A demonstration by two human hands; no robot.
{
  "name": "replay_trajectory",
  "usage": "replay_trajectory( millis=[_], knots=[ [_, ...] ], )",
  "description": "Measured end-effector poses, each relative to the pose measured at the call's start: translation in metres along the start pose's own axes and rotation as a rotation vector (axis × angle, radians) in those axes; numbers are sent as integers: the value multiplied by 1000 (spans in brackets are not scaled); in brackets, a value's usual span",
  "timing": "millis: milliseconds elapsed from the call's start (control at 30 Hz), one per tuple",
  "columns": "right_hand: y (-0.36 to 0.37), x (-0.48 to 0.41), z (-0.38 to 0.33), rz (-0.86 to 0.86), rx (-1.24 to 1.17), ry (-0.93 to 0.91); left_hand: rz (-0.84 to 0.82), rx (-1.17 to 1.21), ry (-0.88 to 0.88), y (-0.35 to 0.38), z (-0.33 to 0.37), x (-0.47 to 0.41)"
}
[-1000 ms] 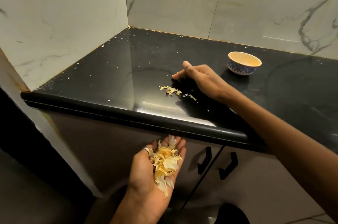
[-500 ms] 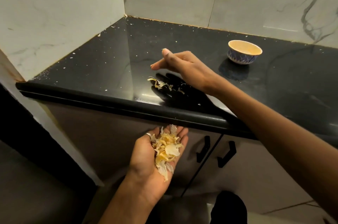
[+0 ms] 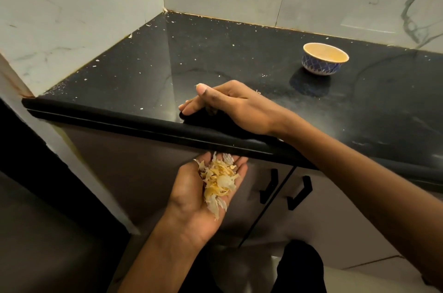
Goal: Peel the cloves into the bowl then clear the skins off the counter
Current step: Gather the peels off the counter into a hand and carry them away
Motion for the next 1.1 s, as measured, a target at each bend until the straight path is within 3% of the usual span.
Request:
replay_trajectory(
  millis=[167,400,533,800,933,1000,1100],
  knots=[
    [-27,13,-6,55,-168,48,-12,-41,4,-2,0,0],
    [-74,37,26,295,132,252,-23,-49,0,-3,1,-2],
    [-53,53,21,378,332,330,-20,-24,-18,-2,-2,-5],
    [-5,4,1,449,7,305,-121,-4,34,13,-1,1],
    [-24,0,6,449,-321,261,-56,-6,-7,6,-3,-2],
    [-33,1,5,407,-314,216,-19,-9,-13,2,-1,-2],
    [-32,3,6,318,-115,177,-6,-5,-18,2,0,-2]
  ],
)
Point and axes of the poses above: each hand's wrist, its own x-axis away from the middle knuckle, its own y-axis out of the palm, z = x × y, the point moved 10 cm from there along -x, towards the middle knuckle, and after that the axes turned 4 degrees about z, right-handed, at the moved point
